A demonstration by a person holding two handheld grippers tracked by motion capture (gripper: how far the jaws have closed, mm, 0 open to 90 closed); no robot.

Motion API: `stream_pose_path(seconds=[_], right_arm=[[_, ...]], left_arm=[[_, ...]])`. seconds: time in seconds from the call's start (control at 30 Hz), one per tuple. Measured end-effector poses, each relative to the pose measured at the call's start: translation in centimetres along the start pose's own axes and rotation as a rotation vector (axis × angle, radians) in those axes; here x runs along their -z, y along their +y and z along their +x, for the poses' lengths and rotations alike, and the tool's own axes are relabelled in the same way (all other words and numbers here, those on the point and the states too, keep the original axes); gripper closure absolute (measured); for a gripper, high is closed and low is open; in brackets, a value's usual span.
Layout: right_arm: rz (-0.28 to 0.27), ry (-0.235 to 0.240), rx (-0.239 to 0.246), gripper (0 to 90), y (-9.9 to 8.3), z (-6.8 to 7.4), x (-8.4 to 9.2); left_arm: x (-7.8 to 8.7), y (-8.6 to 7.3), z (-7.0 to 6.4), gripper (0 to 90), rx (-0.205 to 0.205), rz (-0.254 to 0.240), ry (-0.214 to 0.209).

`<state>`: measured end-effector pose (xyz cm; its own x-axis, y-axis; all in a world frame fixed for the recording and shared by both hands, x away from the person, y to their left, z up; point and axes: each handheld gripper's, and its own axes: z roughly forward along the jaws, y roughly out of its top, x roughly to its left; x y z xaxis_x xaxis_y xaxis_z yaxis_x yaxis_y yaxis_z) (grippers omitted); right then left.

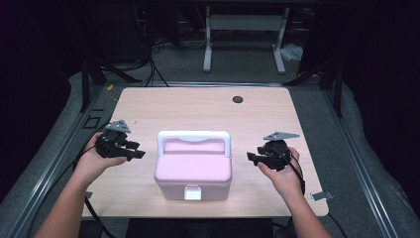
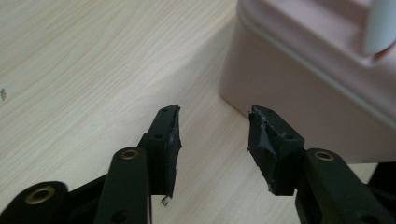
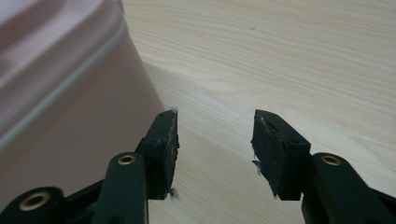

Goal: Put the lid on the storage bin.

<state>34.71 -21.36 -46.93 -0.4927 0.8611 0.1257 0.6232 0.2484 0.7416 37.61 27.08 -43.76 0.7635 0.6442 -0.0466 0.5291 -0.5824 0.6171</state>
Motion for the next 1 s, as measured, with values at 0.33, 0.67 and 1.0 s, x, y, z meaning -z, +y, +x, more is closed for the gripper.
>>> stream_pose_path(seconds=[0.33,0.67,1.0], right_arm=[[0.006,-0.072,-0.010,46.7,-2.6,-1.1,-1.3],[0.032,-0.124,0.013,44.7,-4.7,-2.1,-2.4],[0.029,-0.117,0.029,44.5,-5.2,-1.6,-3.6]], left_arm=[[-2.2,-4.2,0.5,47.5,0.119,-0.037,0.025],[-4.0,-6.8,0.5,47.7,0.120,-0.026,0.072],[-5.4,-7.8,0.3,47.6,0.106,0.008,0.044]])
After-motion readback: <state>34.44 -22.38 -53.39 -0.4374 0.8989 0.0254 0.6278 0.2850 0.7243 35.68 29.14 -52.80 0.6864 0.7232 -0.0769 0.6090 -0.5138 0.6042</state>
